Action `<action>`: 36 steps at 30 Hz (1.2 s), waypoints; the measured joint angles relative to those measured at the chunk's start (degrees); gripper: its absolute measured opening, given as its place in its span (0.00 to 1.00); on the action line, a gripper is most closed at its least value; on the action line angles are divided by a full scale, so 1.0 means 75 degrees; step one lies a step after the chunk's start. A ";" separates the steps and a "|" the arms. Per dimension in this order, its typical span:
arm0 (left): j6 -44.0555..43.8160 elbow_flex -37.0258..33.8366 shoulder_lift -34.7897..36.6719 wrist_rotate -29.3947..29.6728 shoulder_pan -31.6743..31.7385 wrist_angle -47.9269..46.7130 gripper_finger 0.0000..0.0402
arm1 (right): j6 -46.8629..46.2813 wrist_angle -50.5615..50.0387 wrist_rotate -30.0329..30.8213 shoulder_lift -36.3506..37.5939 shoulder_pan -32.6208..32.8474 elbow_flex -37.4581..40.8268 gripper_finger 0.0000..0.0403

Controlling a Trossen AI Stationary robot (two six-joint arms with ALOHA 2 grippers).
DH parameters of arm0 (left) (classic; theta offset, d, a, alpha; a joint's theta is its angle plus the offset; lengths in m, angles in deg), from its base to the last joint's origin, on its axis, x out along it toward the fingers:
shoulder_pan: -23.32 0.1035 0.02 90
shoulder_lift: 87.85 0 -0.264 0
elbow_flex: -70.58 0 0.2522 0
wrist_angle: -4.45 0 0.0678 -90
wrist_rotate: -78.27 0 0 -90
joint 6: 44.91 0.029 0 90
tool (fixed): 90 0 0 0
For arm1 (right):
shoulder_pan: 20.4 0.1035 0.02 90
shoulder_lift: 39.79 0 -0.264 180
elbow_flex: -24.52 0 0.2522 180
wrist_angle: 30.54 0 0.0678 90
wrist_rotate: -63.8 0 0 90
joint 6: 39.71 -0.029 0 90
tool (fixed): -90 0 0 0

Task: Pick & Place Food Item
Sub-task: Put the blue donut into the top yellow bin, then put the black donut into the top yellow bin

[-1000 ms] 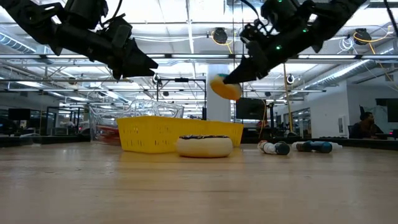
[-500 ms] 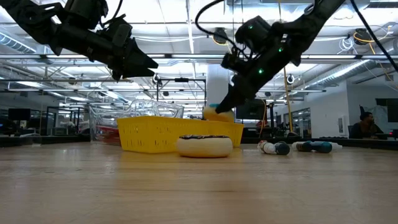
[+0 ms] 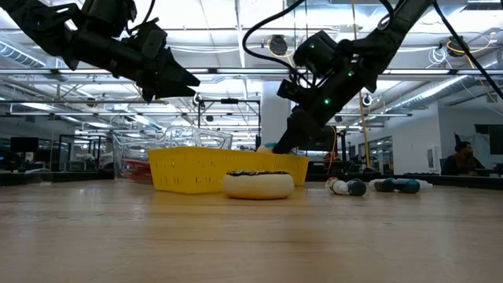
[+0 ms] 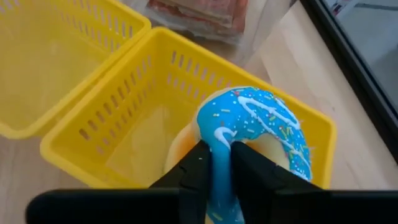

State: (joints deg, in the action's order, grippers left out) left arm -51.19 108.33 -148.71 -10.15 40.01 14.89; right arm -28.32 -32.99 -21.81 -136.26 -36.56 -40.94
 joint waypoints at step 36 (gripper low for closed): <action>-0.0658 0.0000 0.0000 0.0202 0.0000 0.0000 0.58 | -0.1850 -0.0008 -0.1618 0.1219 0.1414 0.0003 0.49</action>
State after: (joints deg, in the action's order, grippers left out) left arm -56.13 108.33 -148.71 -8.63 40.01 14.89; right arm -42.19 -33.05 -33.95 -127.12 -25.95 -40.92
